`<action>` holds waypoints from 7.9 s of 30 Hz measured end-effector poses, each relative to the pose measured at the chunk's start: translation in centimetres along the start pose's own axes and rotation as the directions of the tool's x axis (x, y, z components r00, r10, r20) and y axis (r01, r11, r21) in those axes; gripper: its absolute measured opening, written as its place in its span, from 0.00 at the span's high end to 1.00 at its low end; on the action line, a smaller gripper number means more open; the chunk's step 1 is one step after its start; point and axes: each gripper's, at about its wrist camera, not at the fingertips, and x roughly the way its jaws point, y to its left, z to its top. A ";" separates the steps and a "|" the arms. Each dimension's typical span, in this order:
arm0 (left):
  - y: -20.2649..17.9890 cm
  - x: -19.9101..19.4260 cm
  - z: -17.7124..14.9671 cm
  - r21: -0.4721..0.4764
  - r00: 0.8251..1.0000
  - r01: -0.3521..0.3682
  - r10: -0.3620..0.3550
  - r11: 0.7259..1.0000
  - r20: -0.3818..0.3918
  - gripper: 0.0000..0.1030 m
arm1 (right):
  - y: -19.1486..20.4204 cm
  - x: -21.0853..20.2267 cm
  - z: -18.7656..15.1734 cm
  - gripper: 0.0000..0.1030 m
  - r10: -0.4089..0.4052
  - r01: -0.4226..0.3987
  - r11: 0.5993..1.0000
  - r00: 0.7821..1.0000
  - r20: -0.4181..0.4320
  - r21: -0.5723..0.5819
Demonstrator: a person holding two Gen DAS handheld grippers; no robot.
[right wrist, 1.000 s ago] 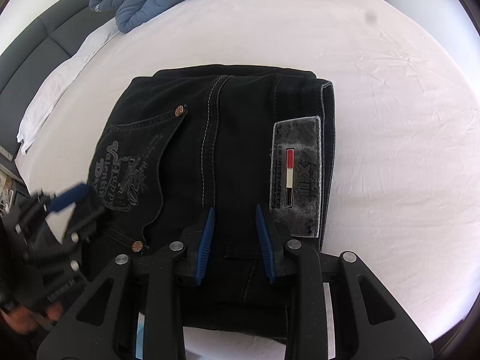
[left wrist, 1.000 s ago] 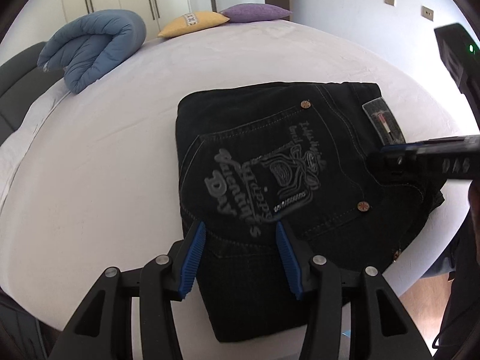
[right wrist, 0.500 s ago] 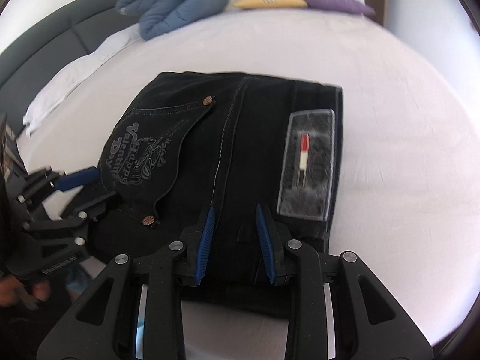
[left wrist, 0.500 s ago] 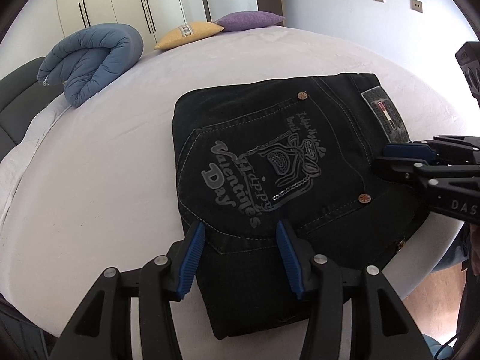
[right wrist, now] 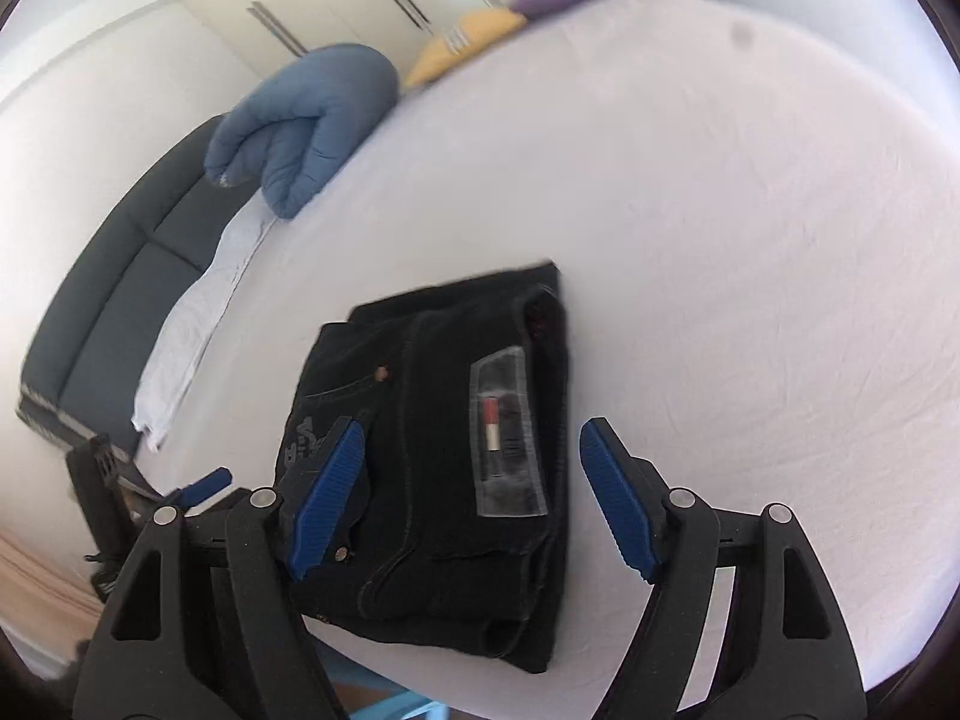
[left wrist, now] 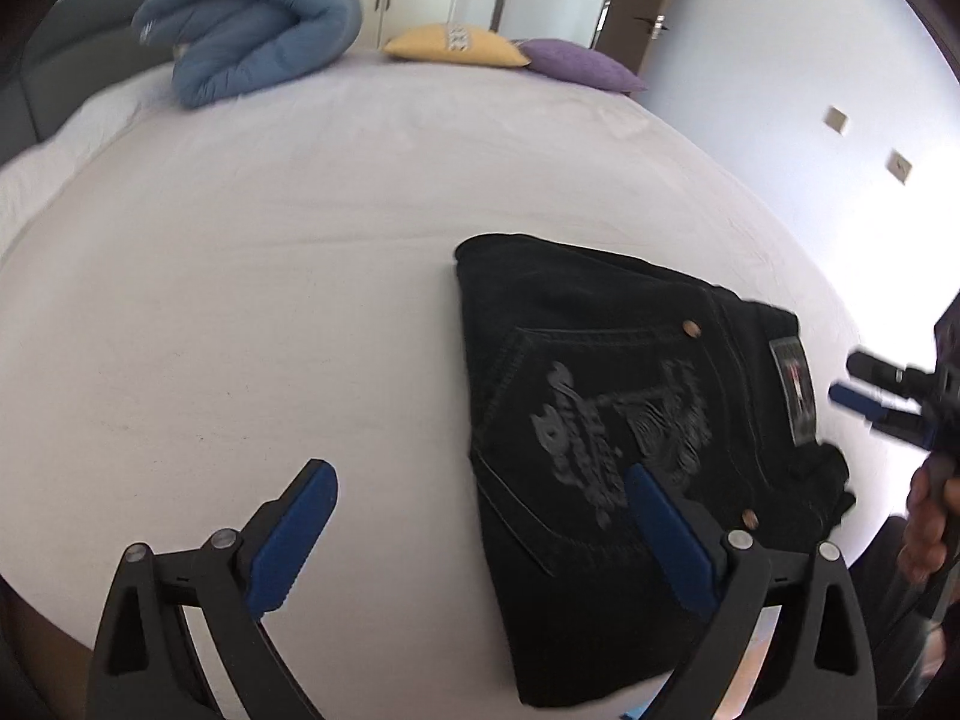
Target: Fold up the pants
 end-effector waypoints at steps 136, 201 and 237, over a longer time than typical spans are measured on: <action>-14.9 -15.8 7.4 0.045 0.946 -0.198 0.179 0.979 0.269 0.00 | 14.1 -21.3 5.0 0.00 -0.366 0.420 0.905 0.850 0.379 -0.066; -13.0 -12.9 6.1 0.005 0.967 -0.184 0.180 0.983 0.180 0.00 | 16.7 -15.0 5.5 0.00 -0.374 0.444 0.871 0.876 0.304 -0.209; -13.1 -12.9 6.1 0.009 0.967 -0.186 0.182 0.982 0.180 0.00 | 16.6 -15.1 5.6 0.00 -0.373 0.441 0.873 0.878 0.300 -0.208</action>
